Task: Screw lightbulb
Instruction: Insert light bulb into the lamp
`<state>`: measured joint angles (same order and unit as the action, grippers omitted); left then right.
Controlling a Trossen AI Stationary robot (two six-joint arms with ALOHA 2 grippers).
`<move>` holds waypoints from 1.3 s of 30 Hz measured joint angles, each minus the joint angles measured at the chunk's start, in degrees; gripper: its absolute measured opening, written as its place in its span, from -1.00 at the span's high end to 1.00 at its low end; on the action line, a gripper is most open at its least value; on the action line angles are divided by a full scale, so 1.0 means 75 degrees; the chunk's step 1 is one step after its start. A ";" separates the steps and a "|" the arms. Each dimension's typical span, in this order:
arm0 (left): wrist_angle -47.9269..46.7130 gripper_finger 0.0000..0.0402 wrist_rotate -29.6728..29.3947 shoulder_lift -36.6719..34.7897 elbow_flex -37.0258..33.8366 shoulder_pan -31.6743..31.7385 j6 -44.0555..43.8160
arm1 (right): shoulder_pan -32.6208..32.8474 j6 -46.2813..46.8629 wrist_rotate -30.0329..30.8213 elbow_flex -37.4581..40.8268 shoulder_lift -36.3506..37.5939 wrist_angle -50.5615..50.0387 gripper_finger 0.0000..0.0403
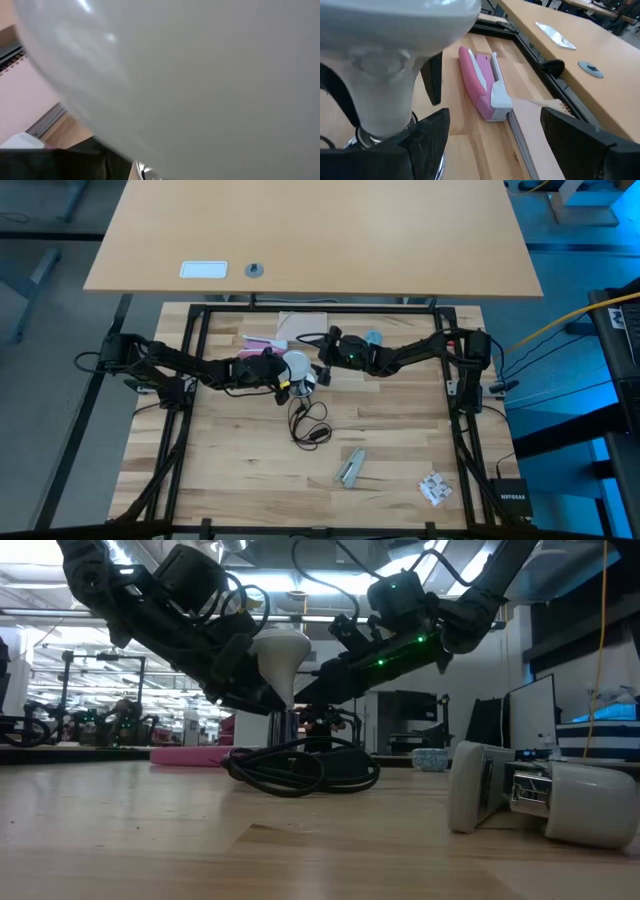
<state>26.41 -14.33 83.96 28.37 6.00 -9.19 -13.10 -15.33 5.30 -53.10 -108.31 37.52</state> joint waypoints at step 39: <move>0.0983 -0.05 -0.0006 0.0000 -0.0003 -0.0006 -0.0172 | 0.0000 -0.0001 -0.0117 0.0003 0.0000 -0.0233 -0.57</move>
<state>33.78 -14.37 83.96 28.34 5.96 -10.48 -13.10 -15.33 4.43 -53.08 -108.31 35.77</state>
